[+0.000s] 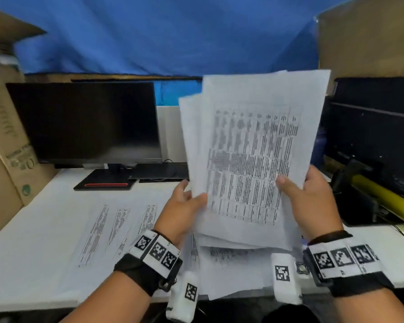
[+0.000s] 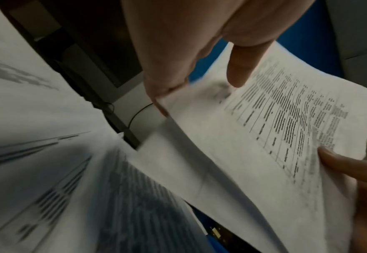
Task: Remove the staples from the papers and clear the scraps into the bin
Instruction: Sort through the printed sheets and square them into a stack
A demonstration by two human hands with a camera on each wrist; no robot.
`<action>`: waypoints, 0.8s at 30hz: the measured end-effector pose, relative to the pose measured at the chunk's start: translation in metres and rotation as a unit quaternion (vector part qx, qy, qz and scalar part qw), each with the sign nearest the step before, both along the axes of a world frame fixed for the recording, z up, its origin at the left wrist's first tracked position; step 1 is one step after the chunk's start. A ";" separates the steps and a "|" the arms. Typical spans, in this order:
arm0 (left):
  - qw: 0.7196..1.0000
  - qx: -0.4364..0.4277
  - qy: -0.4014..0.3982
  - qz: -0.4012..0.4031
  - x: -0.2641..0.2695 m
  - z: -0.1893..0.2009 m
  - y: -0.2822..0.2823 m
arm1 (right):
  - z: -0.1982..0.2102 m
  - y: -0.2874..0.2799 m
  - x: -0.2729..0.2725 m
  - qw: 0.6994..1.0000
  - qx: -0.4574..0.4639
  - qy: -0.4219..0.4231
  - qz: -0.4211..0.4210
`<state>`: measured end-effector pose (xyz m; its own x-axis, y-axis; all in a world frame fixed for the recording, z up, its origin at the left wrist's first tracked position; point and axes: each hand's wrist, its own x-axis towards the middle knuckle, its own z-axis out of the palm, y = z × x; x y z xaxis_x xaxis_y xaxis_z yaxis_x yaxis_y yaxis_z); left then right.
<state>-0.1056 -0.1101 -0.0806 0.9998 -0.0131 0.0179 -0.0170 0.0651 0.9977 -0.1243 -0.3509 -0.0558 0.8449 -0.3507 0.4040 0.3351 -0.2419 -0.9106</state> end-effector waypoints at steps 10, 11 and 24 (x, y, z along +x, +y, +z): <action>0.996 0.056 -0.034 0.066 -0.017 -0.032 0.019 | -0.030 0.029 0.020 0.998 0.038 0.027 0.048; 0.996 0.054 -0.034 0.061 -0.016 -0.038 0.020 | -0.033 0.035 0.021 0.997 0.037 0.036 0.059; 0.968 -0.074 -0.046 0.237 0.000 -0.035 0.083 | -0.087 0.004 0.046 0.885 -0.265 0.381 -0.026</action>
<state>-0.1056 -0.0272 -0.1154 0.8875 0.4551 0.0729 -0.1675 0.1711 0.9709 -0.0784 -0.3472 -0.1430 0.9314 -0.3282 -0.1576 -0.3518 -0.6998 -0.6217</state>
